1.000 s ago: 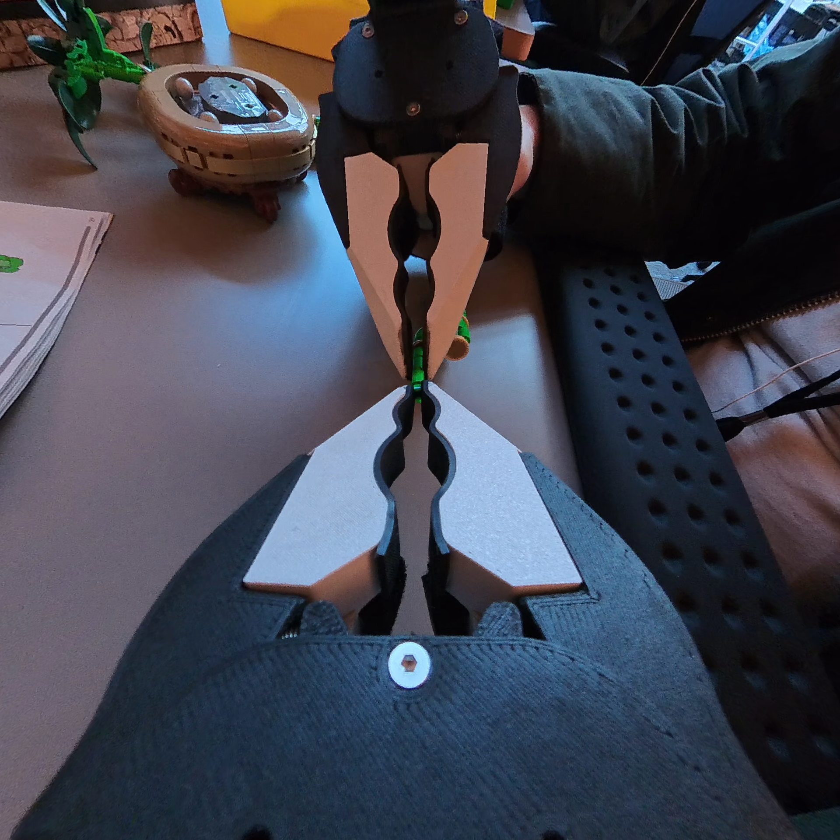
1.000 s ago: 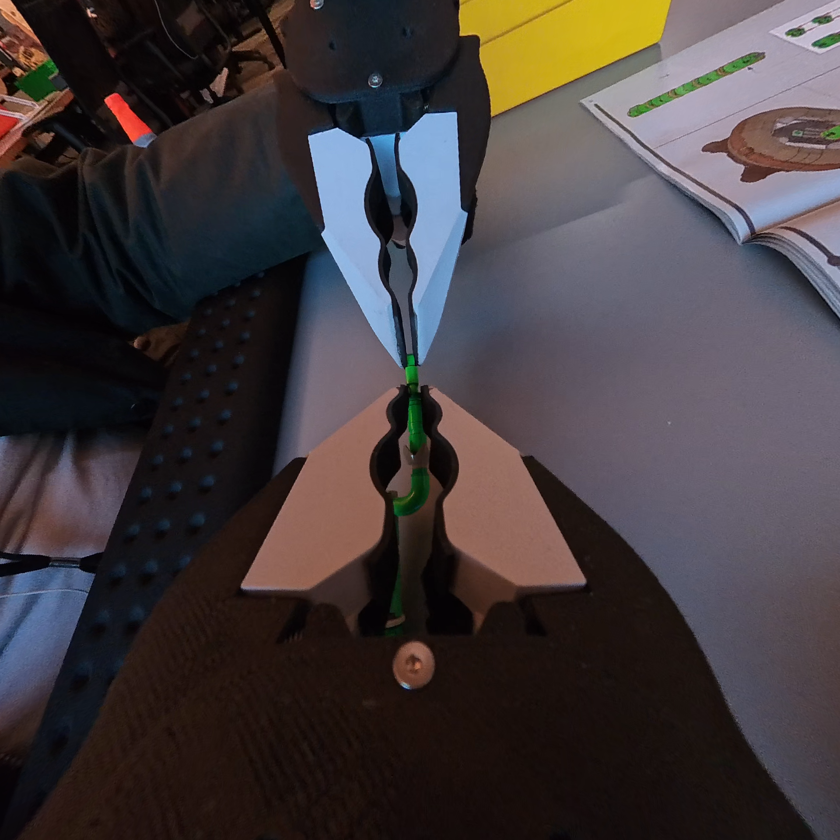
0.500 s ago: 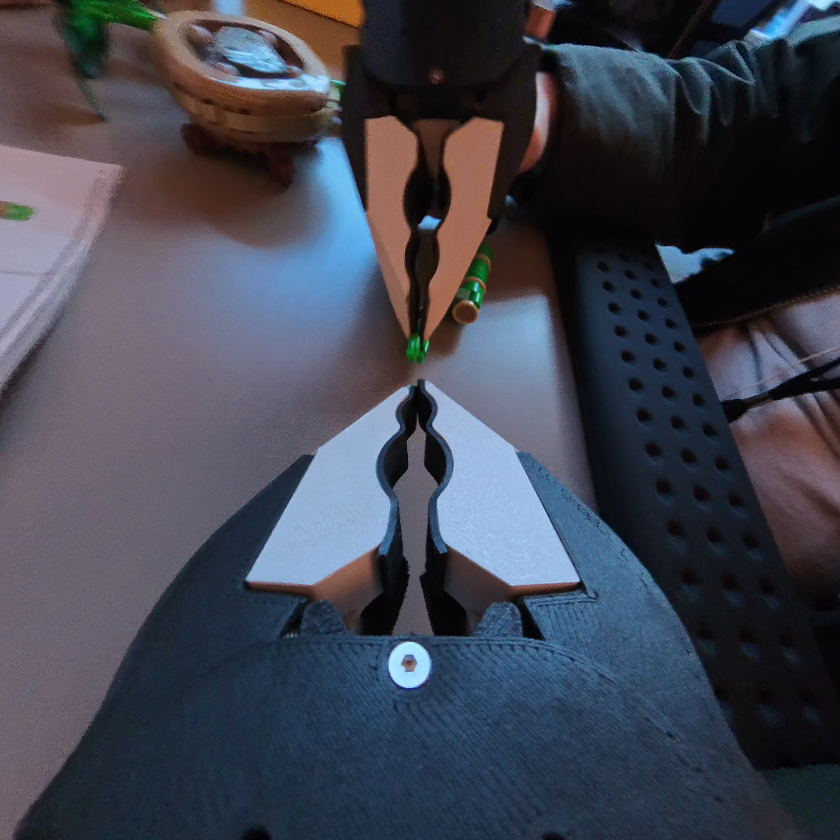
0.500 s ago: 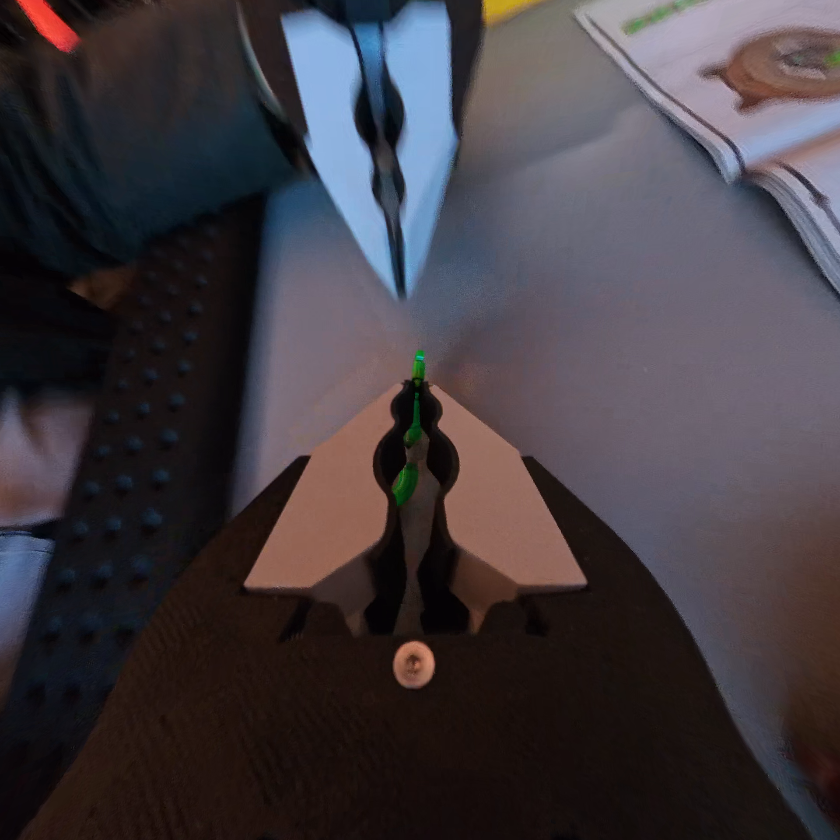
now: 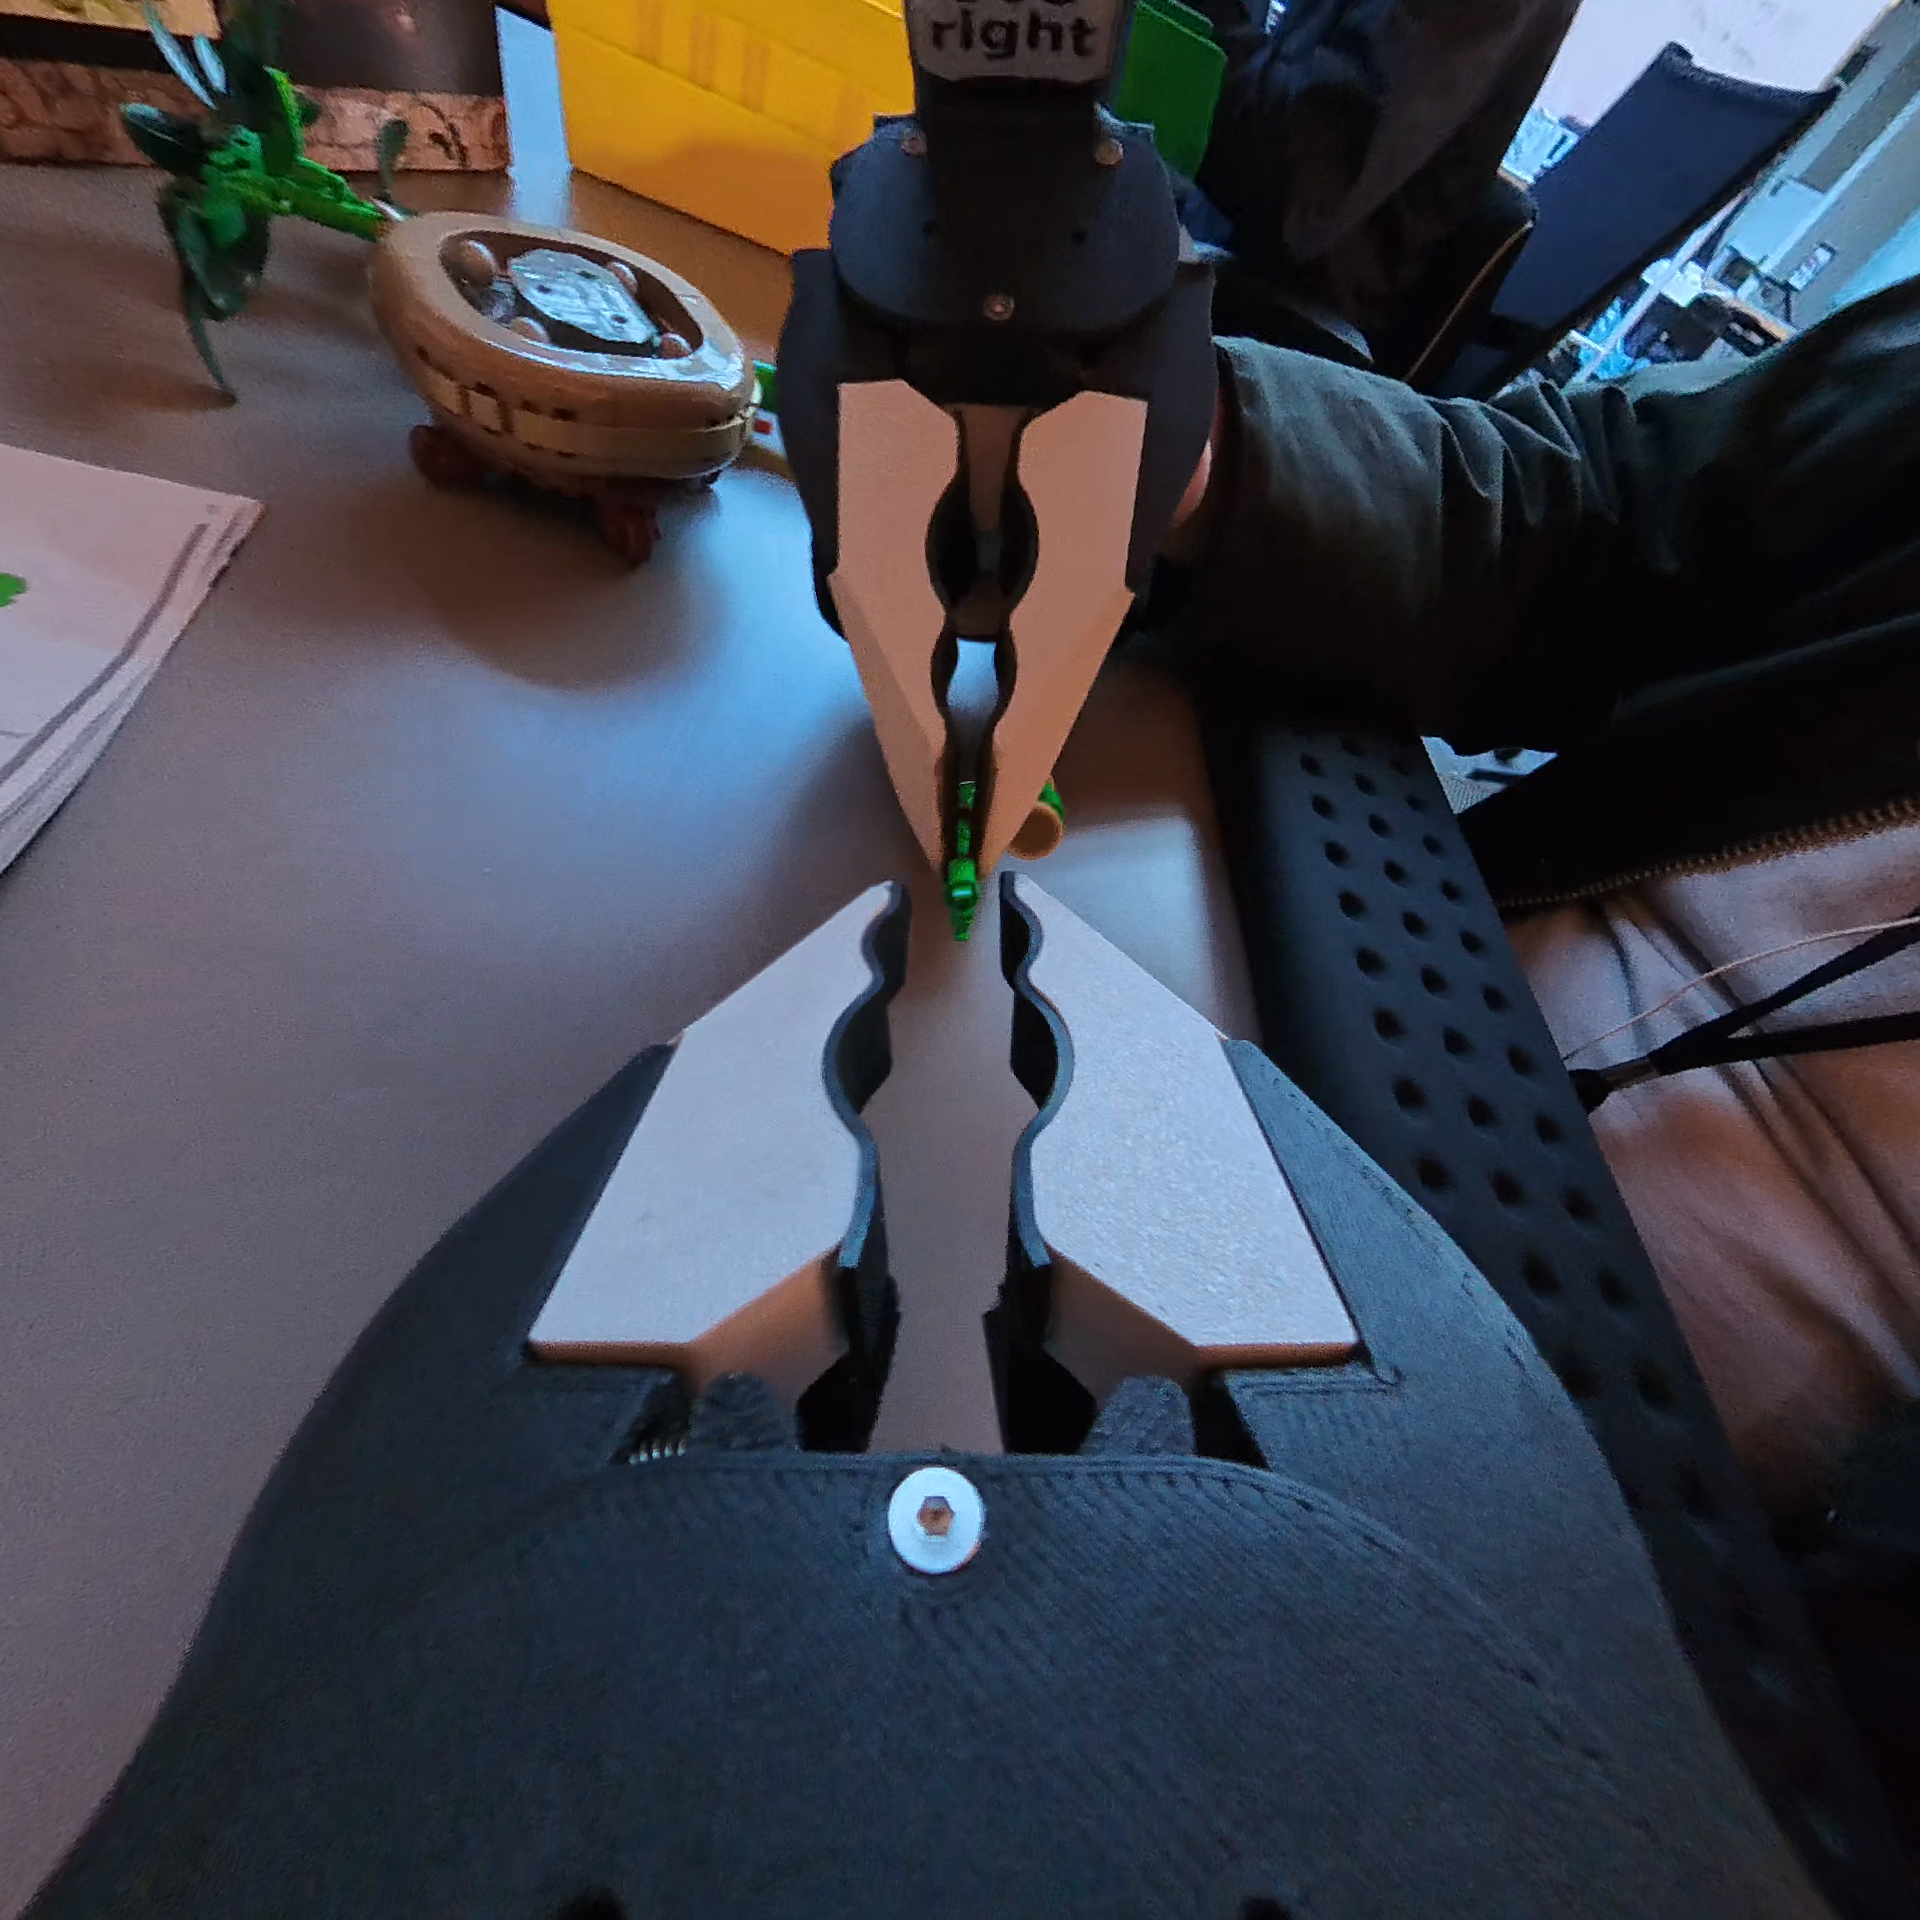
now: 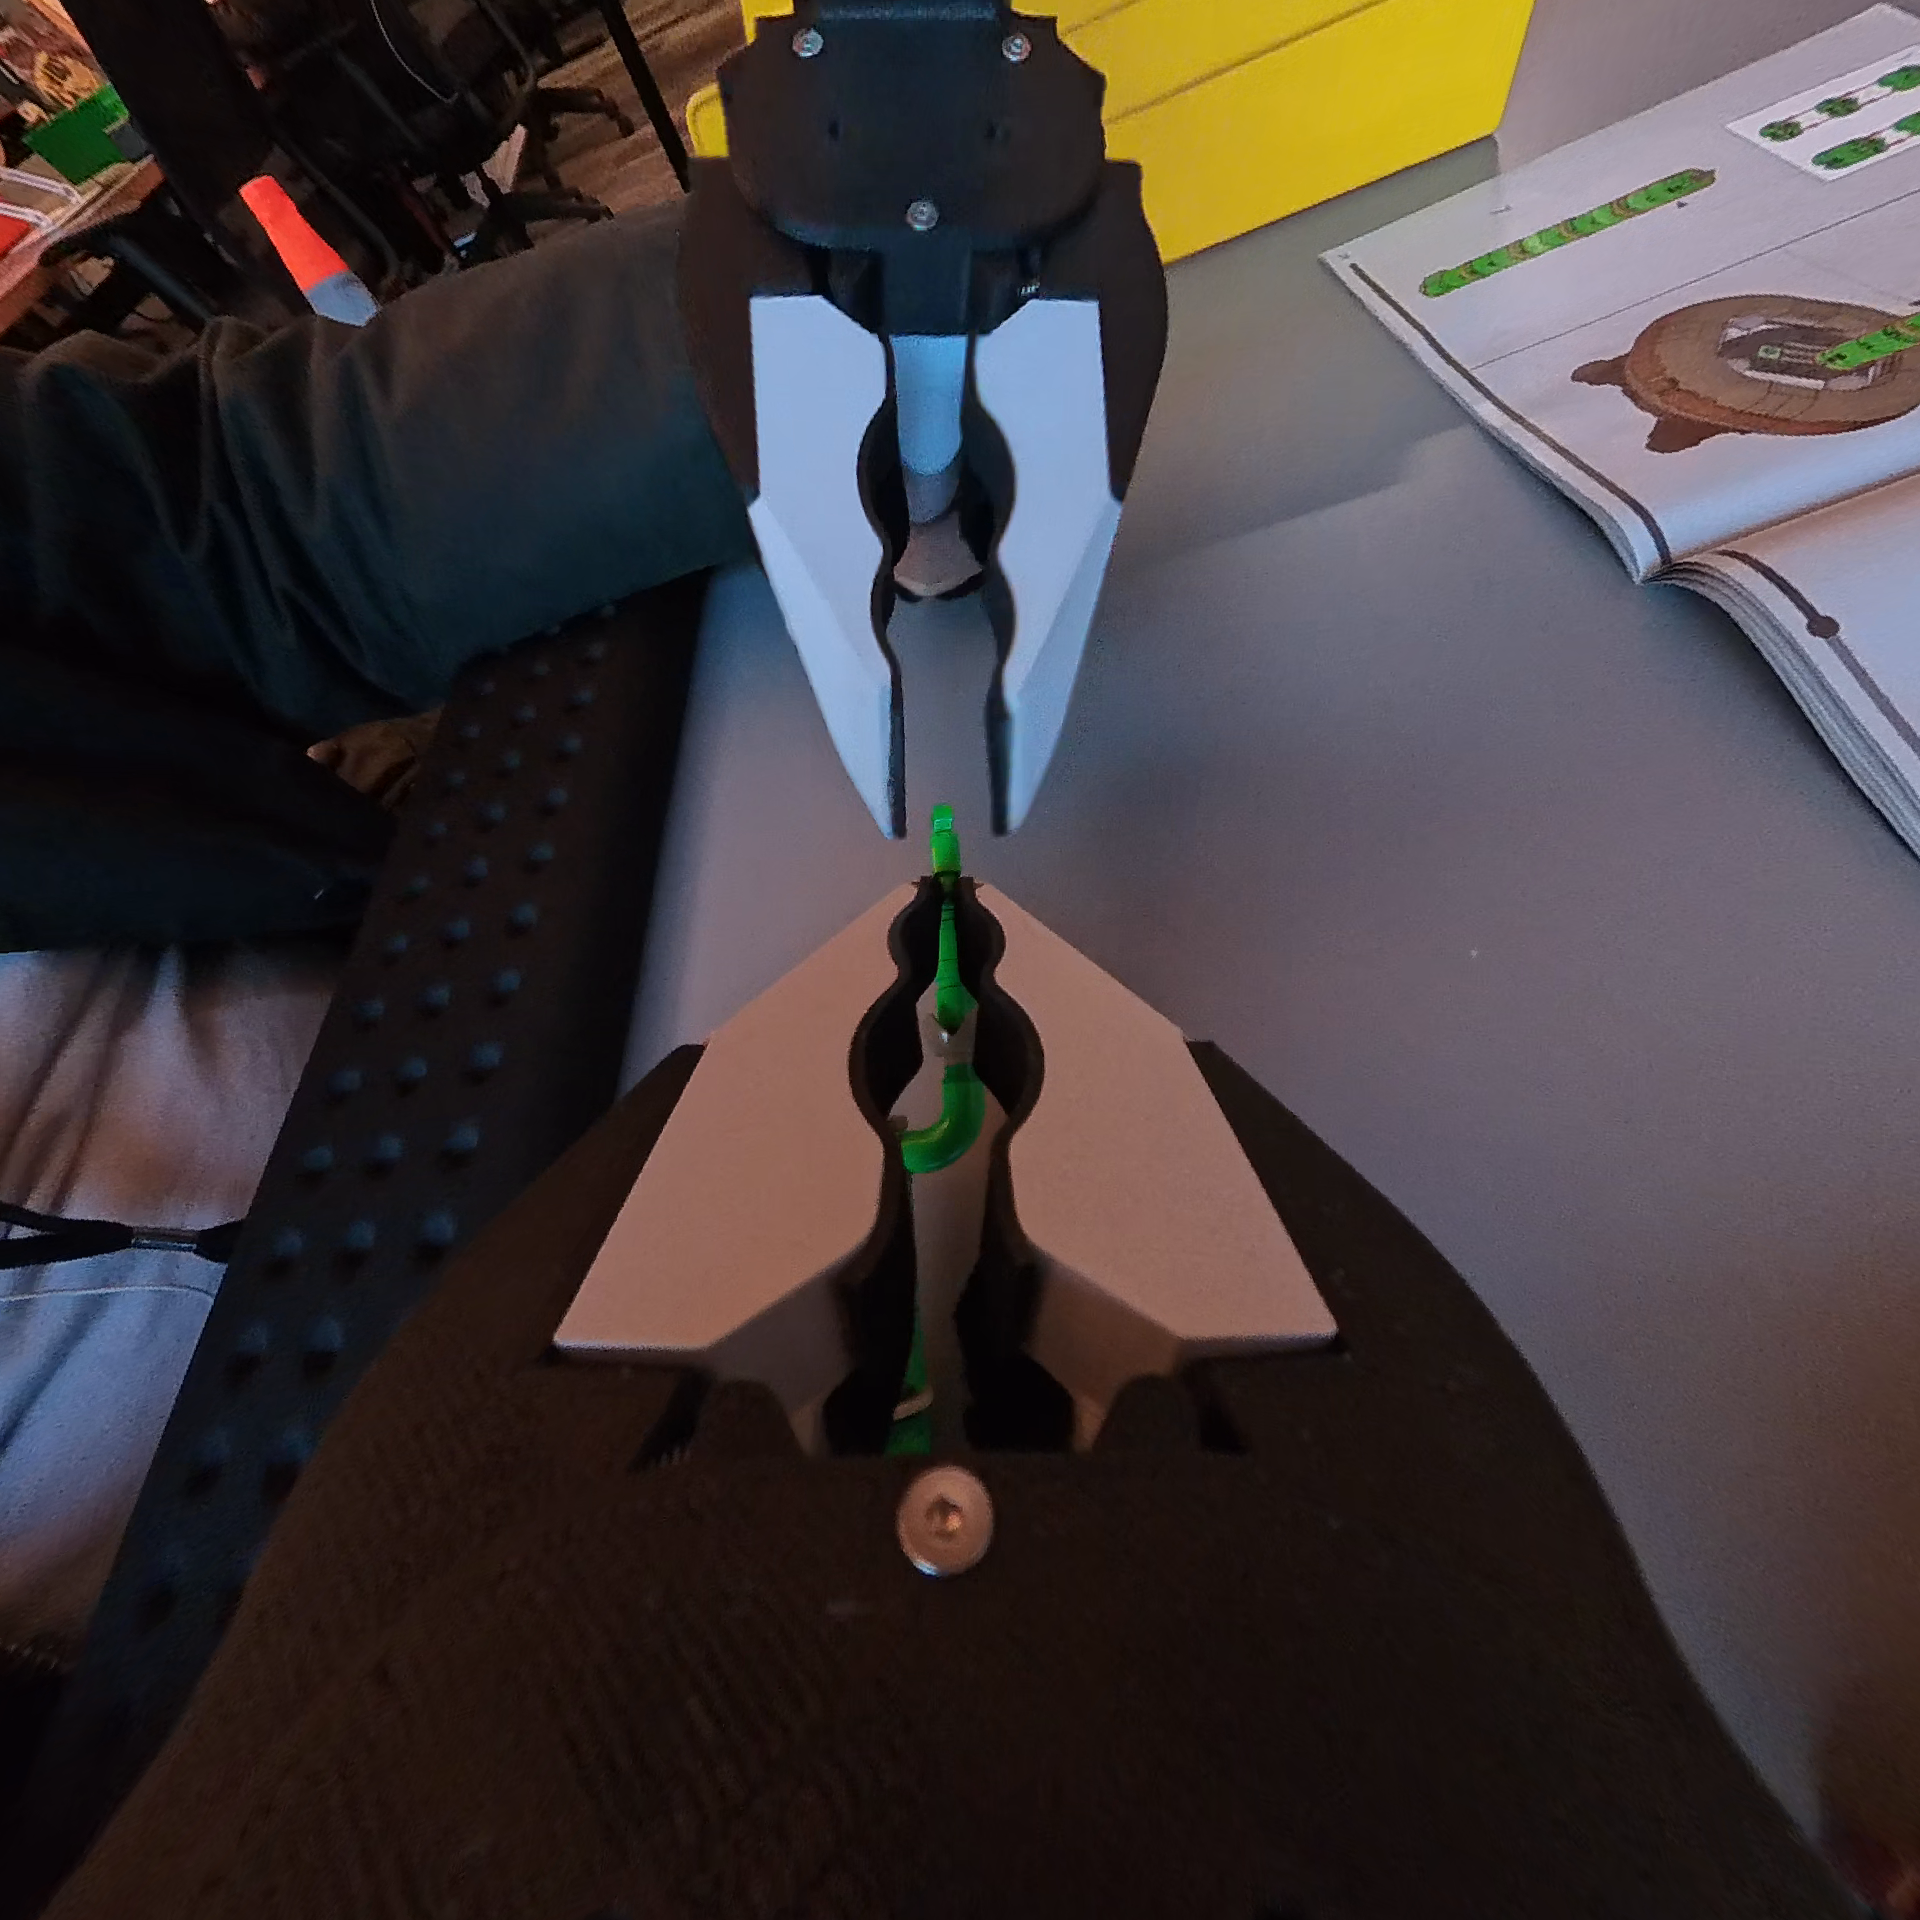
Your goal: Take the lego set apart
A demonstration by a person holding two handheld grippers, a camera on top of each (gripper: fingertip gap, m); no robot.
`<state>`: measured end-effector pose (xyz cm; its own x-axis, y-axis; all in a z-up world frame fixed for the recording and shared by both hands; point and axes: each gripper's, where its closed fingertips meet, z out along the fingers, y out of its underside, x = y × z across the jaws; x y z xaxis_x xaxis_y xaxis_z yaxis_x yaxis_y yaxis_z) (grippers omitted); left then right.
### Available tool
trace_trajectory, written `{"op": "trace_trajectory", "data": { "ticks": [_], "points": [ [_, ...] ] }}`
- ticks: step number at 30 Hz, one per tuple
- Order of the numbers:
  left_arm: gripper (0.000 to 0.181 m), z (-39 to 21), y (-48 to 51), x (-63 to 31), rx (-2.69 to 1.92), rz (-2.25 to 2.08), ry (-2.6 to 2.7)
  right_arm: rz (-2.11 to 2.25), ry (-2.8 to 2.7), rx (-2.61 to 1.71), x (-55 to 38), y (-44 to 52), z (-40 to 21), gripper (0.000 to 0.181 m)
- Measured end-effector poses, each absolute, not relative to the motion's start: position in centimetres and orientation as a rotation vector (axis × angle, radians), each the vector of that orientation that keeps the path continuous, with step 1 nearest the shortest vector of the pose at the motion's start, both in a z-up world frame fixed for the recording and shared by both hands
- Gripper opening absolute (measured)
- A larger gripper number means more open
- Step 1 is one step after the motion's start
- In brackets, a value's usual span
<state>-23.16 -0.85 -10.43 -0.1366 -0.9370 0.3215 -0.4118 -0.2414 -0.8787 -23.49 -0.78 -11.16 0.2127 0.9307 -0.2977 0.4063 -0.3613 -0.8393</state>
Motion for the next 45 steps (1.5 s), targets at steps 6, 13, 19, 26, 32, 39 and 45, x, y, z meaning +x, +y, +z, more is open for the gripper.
{"op": "trace_trajectory", "data": {
  "ticks": [6,13,19,26,32,39,45],
  "points": [
    [0.003,-11.4,-1.0,-22.5,-1.654,-1.297,1.557,1.037,-1.251,-1.884,-23.5,-0.5,-11.6,0.002],
    [0.003,-11.6,-1.1,-22.6,-1.679,-1.334,1.555,0.999,-1.282,-1.870,-23.6,-0.6,-11.9,0.001],
    [0.003,-12.6,-1.1,-22.8,-1.714,-1.291,1.615,0.936,-1.344,-1.867,-23.5,-0.6,-12.8,0.002],
    [0.003,-12.6,-1.5,-23.0,-1.704,-1.315,1.636,1.010,-1.321,-1.879,-23.6,-1.1,-12.9,0.003],
    [0.003,-14.3,-0.3,-25.2,-1.790,-1.180,1.662,0.902,-1.336,-1.960,-21.4,-0.5,-14.7,0.000],
    [0.003,-12.5,0.2,-25.9,-1.745,-1.288,1.578,1.075,-1.204,-1.817,-22.8,-0.2,-10.6,0.000],
    [0.003,-12.5,-0.8,-24.6,-1.728,-1.265,1.637,0.919,-1.305,-1.855,-24.1,-0.3,-12.2,0.027]
  ]
}}
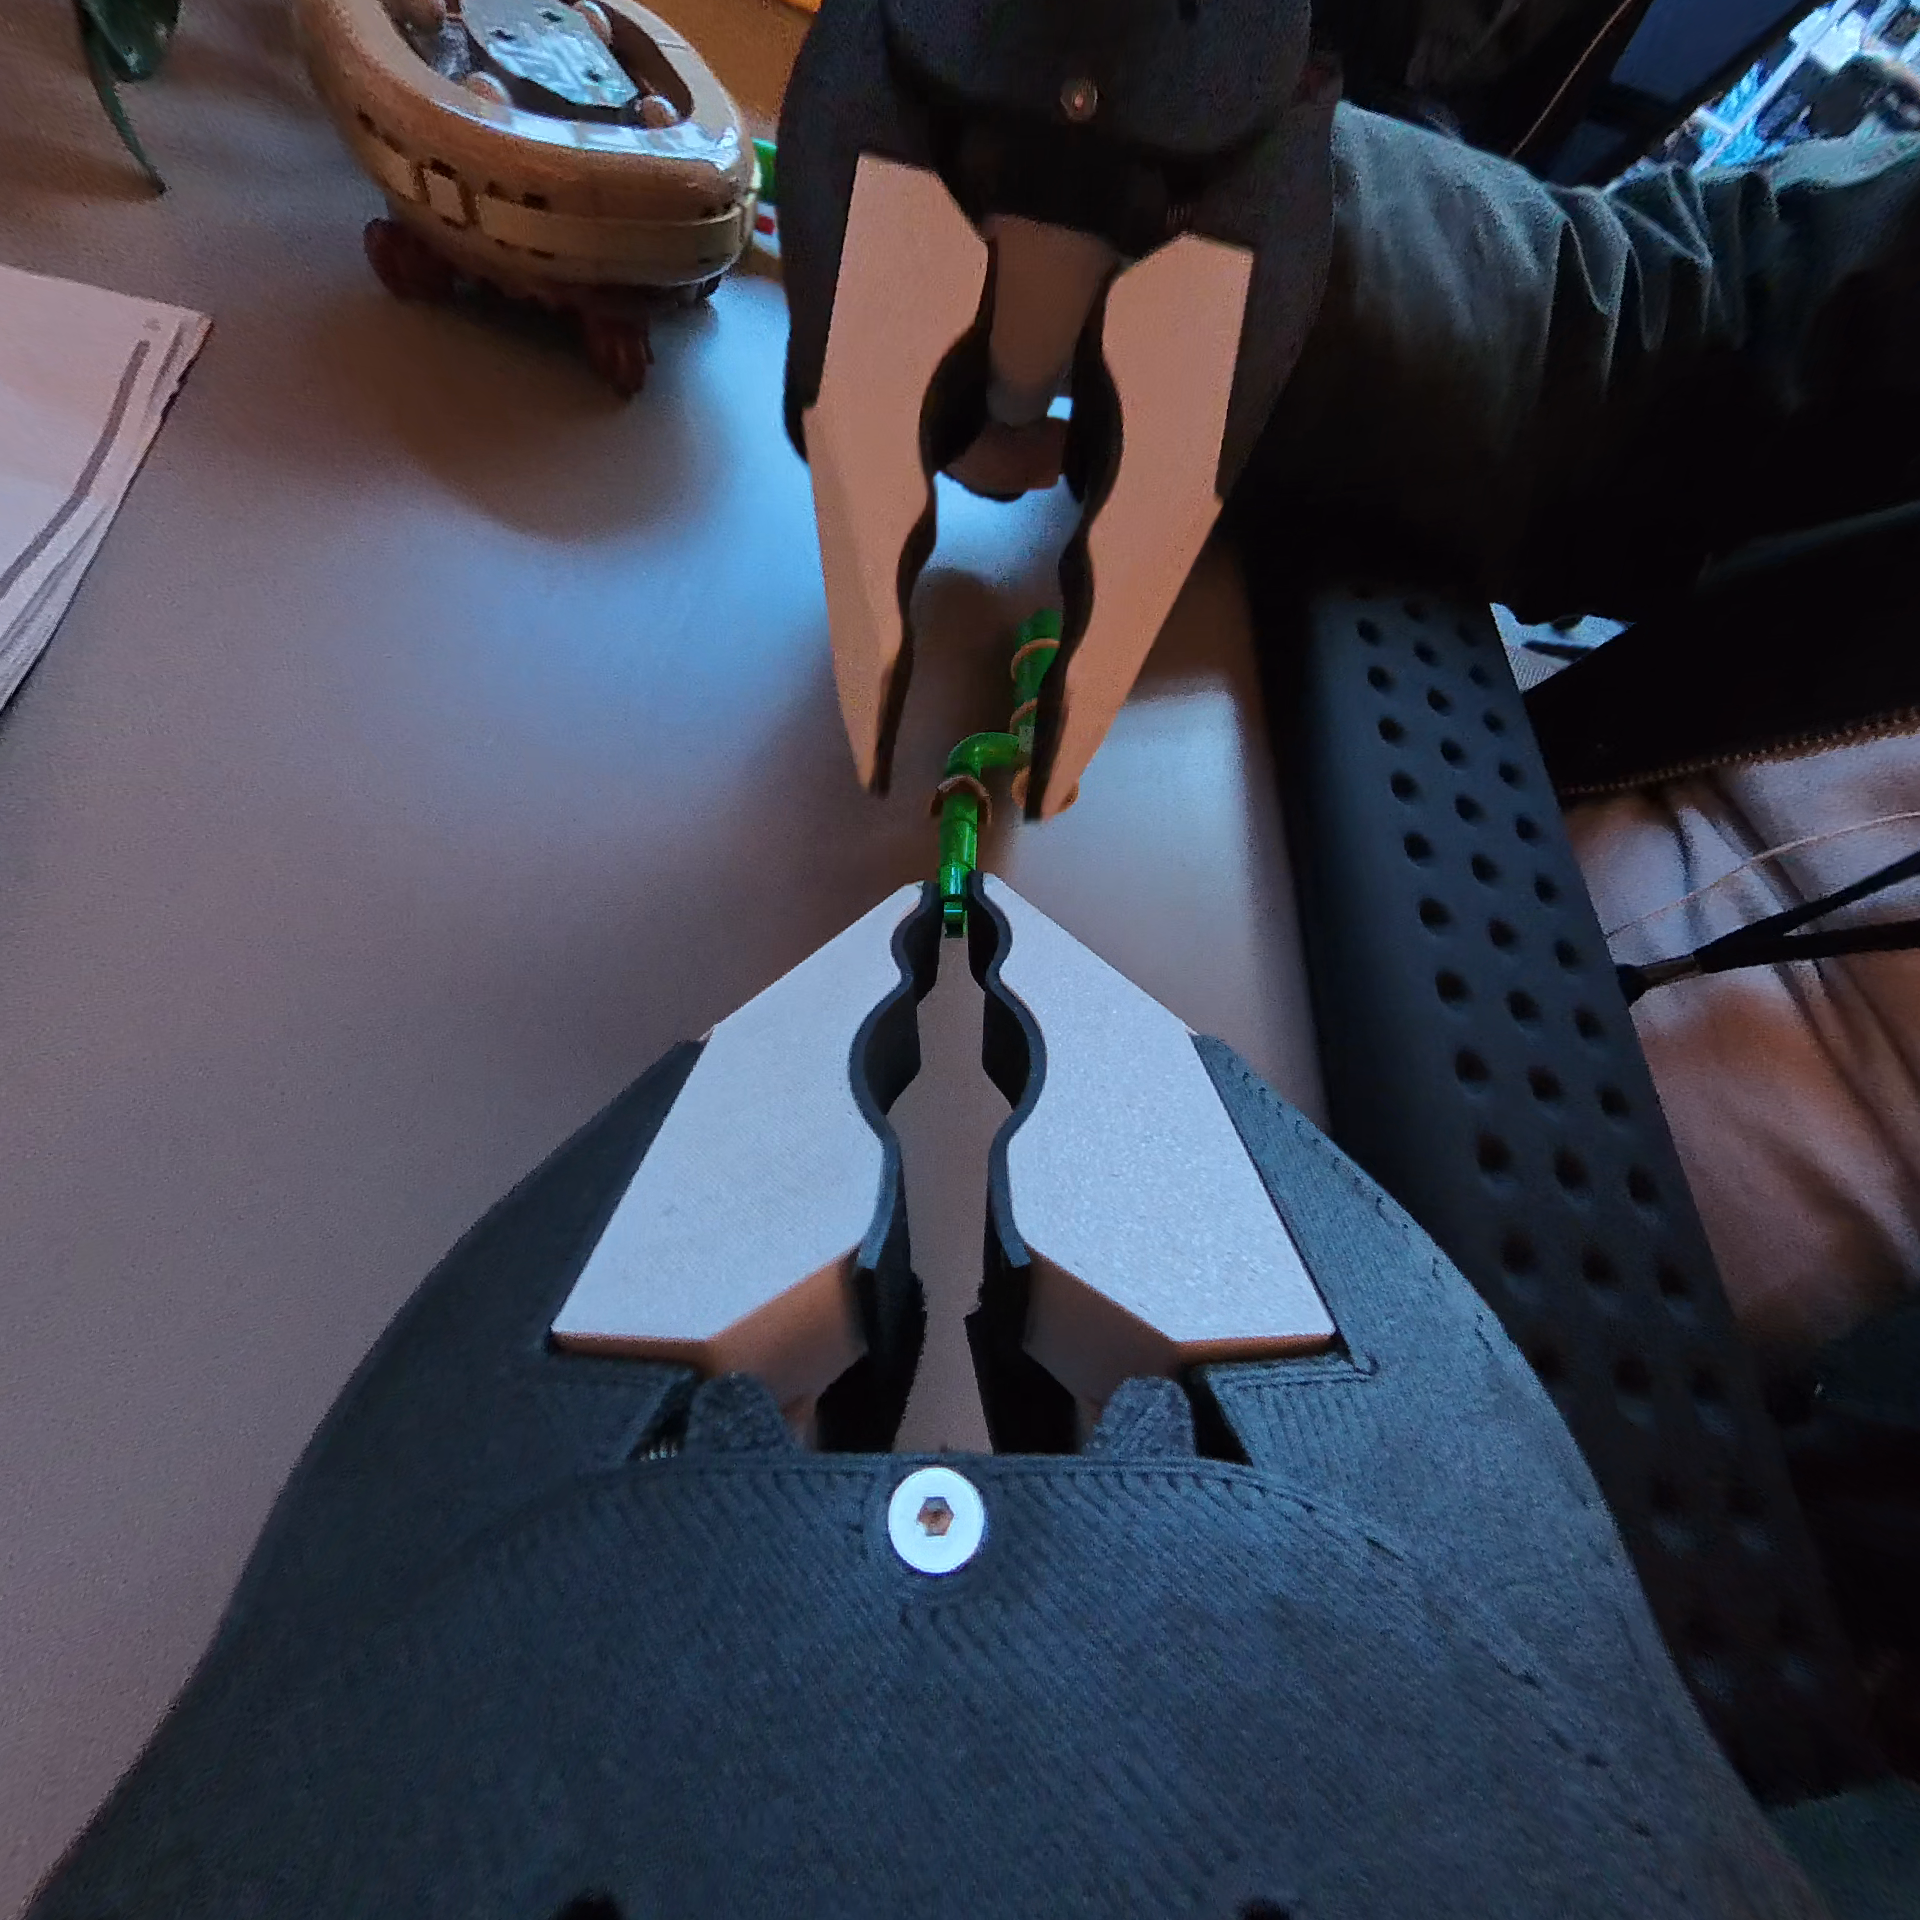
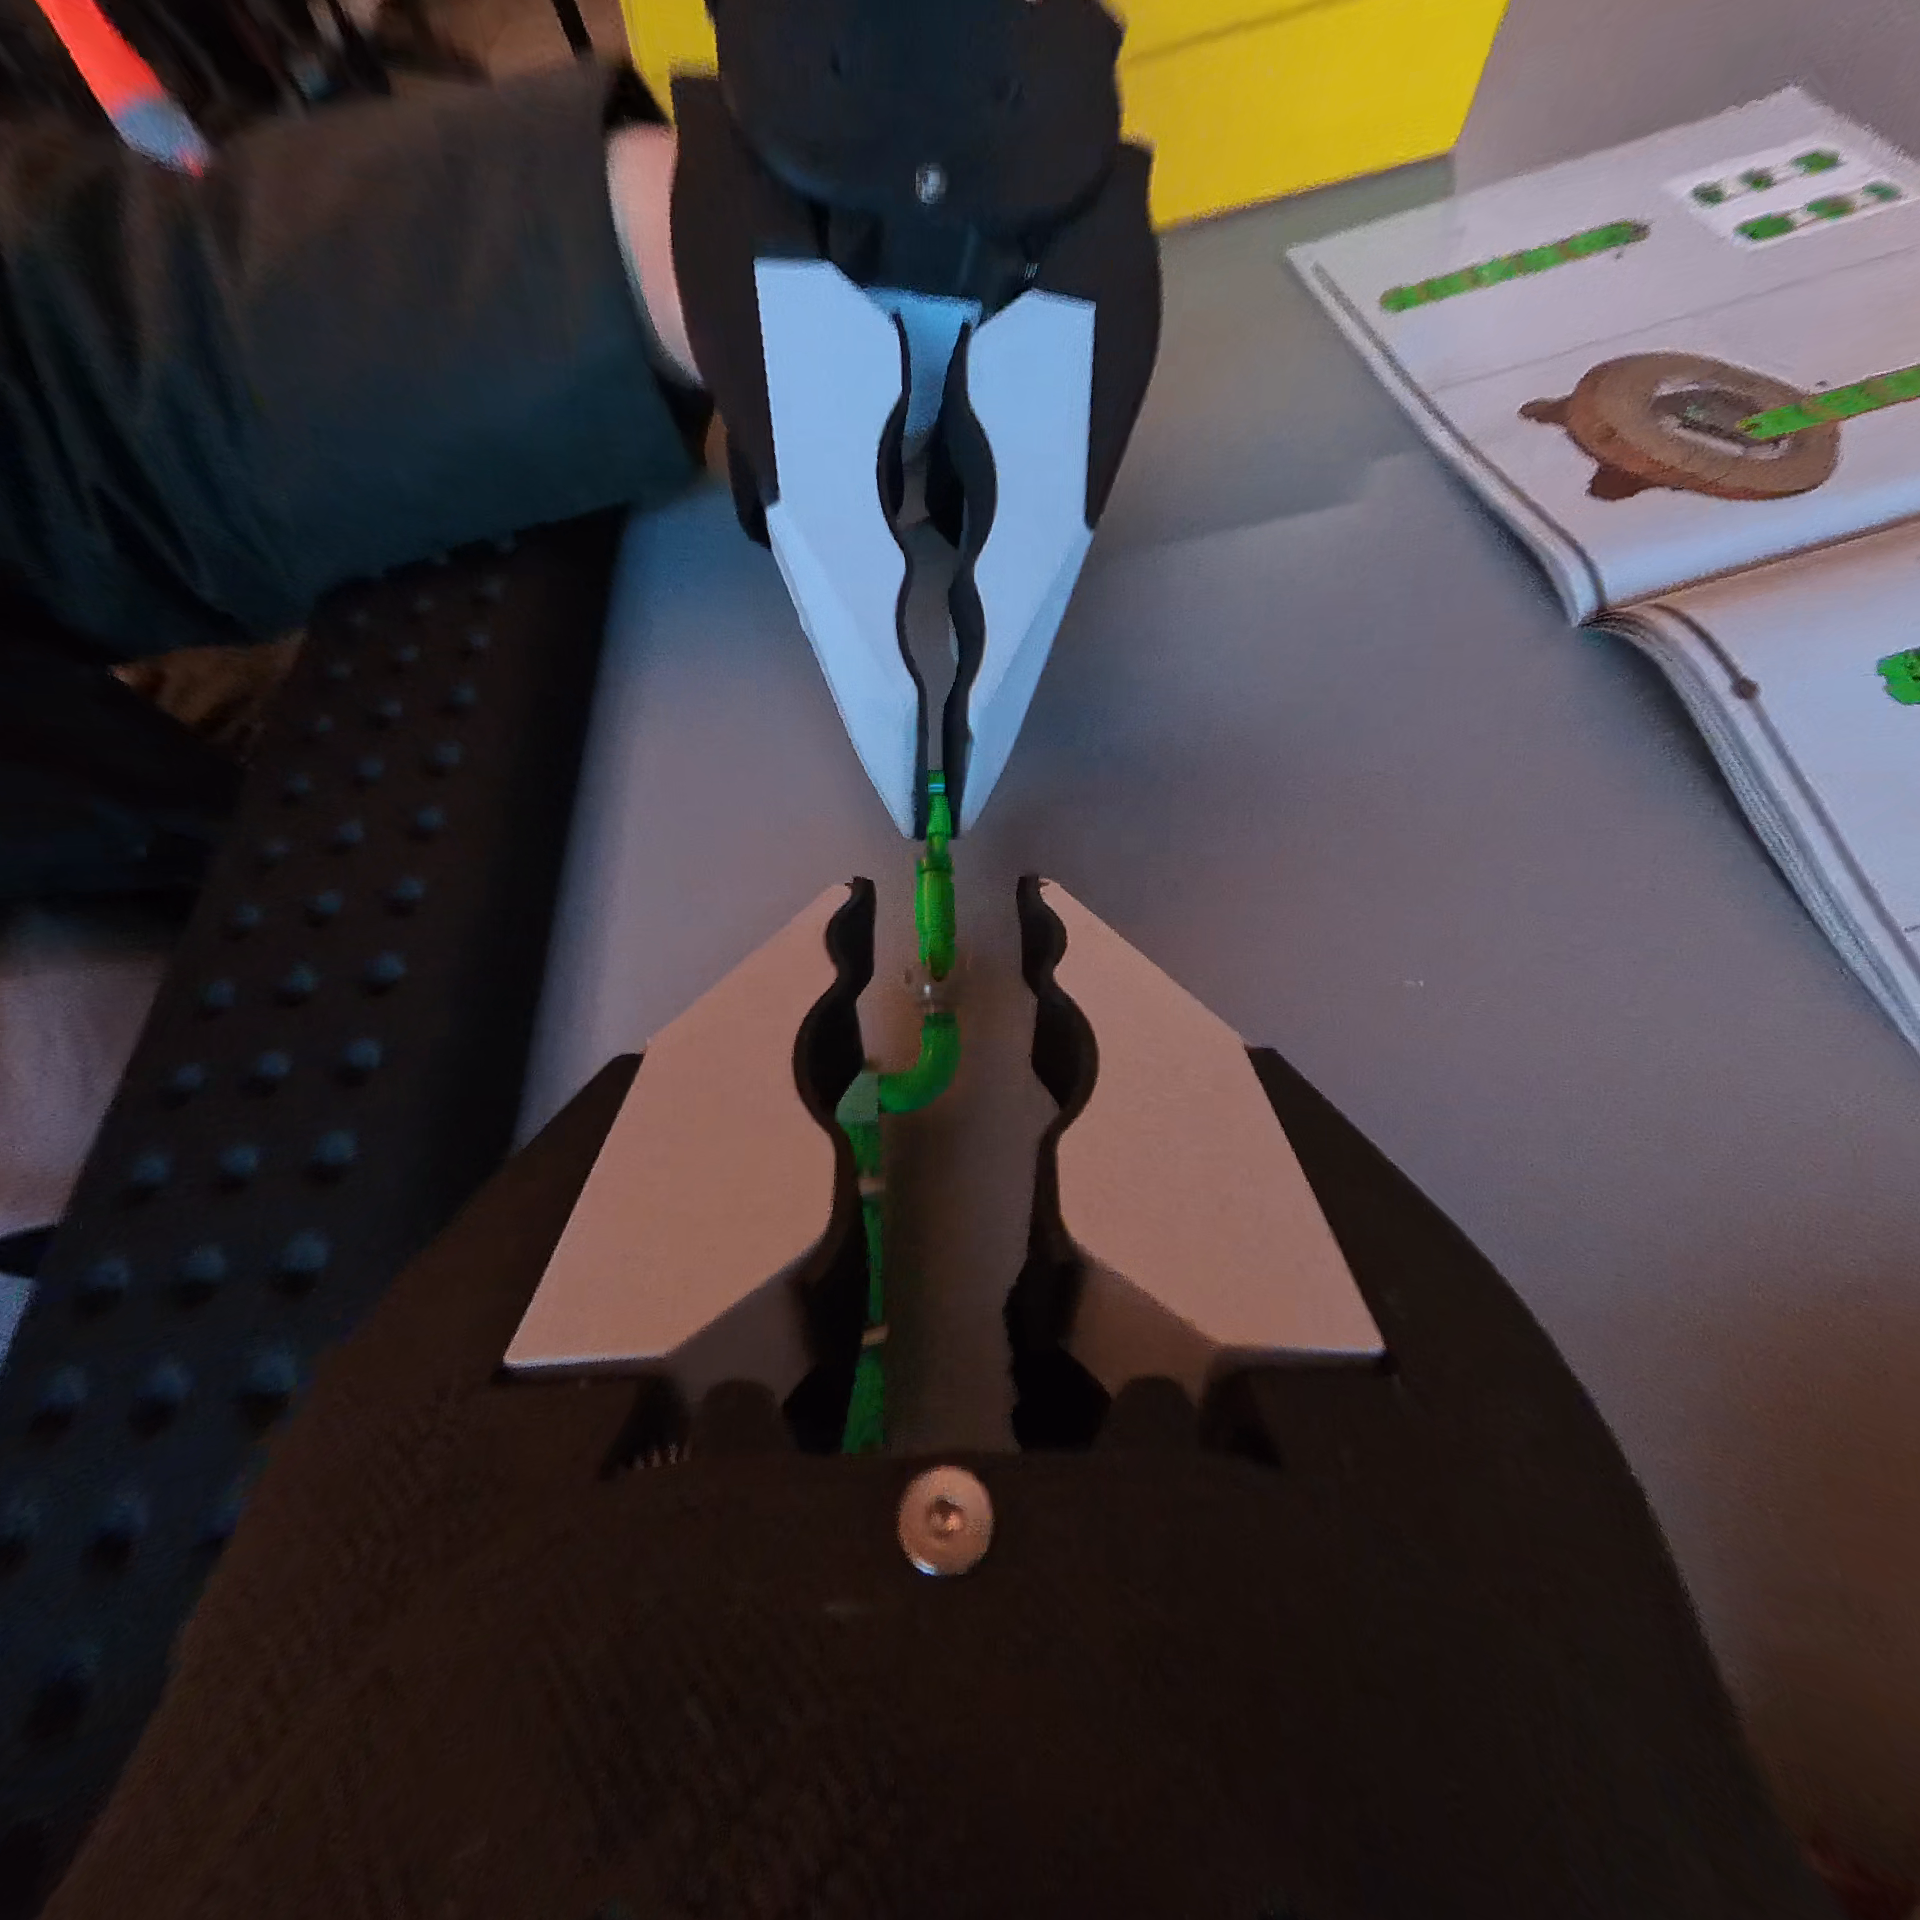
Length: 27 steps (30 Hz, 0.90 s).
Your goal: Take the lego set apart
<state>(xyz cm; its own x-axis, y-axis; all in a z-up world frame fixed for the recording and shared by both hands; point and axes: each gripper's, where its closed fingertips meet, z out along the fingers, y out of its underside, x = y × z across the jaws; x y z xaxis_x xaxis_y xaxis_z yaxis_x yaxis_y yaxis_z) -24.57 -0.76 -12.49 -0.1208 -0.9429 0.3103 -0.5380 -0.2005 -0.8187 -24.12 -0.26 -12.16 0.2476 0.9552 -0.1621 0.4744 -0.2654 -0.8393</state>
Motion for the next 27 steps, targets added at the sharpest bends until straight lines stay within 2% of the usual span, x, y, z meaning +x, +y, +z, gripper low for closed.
{"op": "trace_trajectory", "data": {
  "ticks": [1,3,10,25,26,27],
  "points": [
    [0.003,-12.5,-1.0,-24.3,-1.721,-1.259,1.653,0.862,-1.346,-1.869,-24.3,-0.3,-12.7,0.027],
    [0.003,-12.5,-1.3,-23.8,-1.712,-1.243,1.670,0.800,-1.428,-1.895,-24.4,-0.7,-13.6,0.013],
    [0.003,-12.1,-1.4,-23.5,-1.675,-1.223,1.671,0.893,-1.397,-1.959,-24.4,-1.2,-13.5,0.007],
    [0.003,-12.2,-1.8,-23.8,-1.661,-1.240,1.681,1.048,-1.352,-1.909,-24.5,-1.7,-13.3,0.007],
    [0.003,-12.1,-1.5,-23.9,-1.673,-1.254,1.656,1.065,-1.331,-1.888,-24.3,-1.5,-13.0,0.009],
    [0.003,-12.2,-1.2,-24.2,-1.696,-1.258,1.639,1.056,-1.289,-1.888,-23.9,-0.9,-12.6,0.024]
  ]
}}
